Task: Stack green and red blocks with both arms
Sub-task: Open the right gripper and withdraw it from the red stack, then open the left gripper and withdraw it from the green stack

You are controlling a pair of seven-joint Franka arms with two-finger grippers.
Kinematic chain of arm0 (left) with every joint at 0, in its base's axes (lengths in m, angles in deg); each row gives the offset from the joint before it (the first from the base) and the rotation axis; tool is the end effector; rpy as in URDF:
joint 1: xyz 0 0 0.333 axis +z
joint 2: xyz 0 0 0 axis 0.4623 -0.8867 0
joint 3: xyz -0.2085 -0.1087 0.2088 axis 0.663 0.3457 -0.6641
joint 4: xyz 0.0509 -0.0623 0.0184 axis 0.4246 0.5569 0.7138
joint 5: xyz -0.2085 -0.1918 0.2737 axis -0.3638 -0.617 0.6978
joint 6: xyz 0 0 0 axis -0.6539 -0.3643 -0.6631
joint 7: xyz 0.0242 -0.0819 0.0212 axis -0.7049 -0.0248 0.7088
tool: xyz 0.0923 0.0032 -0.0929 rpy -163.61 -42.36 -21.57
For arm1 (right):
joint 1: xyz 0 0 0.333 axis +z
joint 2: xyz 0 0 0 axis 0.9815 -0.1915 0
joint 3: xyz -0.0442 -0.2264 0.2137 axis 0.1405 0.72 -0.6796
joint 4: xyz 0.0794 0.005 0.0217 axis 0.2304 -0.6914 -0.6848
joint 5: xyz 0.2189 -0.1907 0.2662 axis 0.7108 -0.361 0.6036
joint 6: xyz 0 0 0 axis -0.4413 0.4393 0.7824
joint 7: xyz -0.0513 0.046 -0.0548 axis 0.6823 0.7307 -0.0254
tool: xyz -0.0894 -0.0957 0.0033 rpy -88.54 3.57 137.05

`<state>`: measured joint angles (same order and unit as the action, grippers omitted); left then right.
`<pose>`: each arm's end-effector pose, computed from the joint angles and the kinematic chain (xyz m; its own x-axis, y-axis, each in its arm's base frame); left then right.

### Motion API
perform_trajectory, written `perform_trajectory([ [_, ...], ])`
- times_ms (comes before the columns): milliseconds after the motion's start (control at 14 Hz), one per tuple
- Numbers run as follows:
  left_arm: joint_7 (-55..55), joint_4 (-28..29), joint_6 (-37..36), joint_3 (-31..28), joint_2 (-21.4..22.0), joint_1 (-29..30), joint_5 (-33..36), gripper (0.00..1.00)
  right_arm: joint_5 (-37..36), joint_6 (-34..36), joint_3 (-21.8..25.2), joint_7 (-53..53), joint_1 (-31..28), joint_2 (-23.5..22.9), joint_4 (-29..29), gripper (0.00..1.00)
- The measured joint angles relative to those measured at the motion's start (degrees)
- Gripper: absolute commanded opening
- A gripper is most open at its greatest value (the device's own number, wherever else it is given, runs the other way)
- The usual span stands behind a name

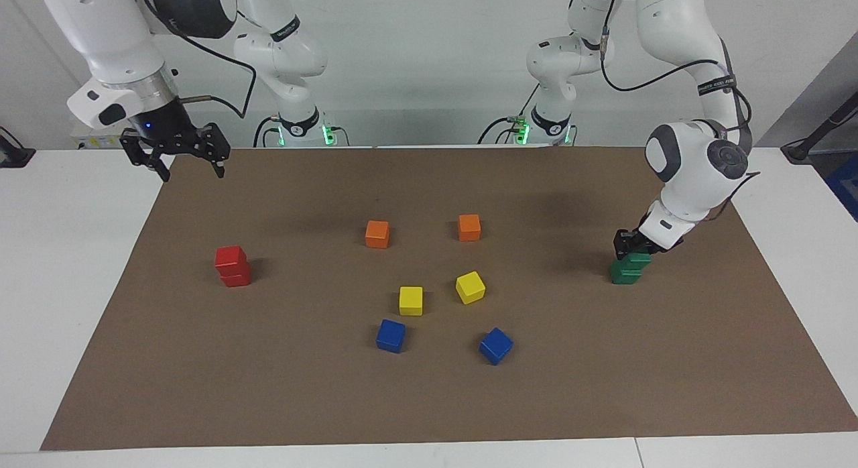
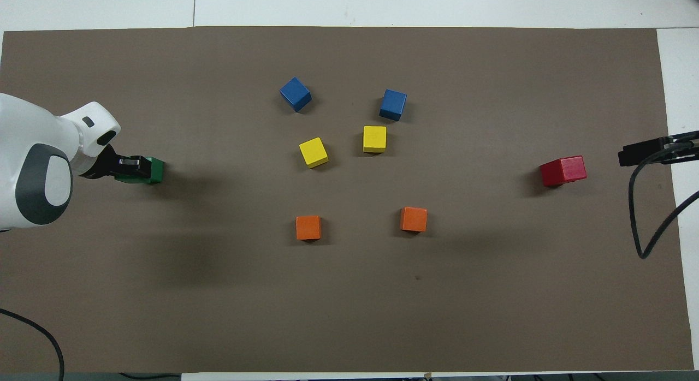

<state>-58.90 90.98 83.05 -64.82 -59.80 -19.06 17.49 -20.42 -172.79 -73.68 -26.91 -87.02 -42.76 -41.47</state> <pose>0.5853 0.0078 0.3327 0.9947 -0.0935 -0.0432 -0.0922 -0.9952 0.0316 0.5387 -0.0317 0.5928 0.9959 0.0819 0.0387 0.0810 -0.9964 0.0238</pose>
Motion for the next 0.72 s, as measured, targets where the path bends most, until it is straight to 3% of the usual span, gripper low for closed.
perform_trajectory([
  [215,0.0,0.0,0.0,0.0,0.0,0.0,0.0,1.00,0.0,2.8,0.4,0.0,0.1,0.3,1.9,1.00],
  [502,0.0,-0.2,-0.1,0.0,0.3,0.0,0.0,1.00,0.1,3.1,6.0,-0.7,5.9,0.3,2.2,1.00],
  [717,0.0,-1.7,-2.4,0.0,1.3,0.0,0.0,1.00,0.1,3.9,7.1,-0.8,6.4,0.3,2.3,1.00],
])
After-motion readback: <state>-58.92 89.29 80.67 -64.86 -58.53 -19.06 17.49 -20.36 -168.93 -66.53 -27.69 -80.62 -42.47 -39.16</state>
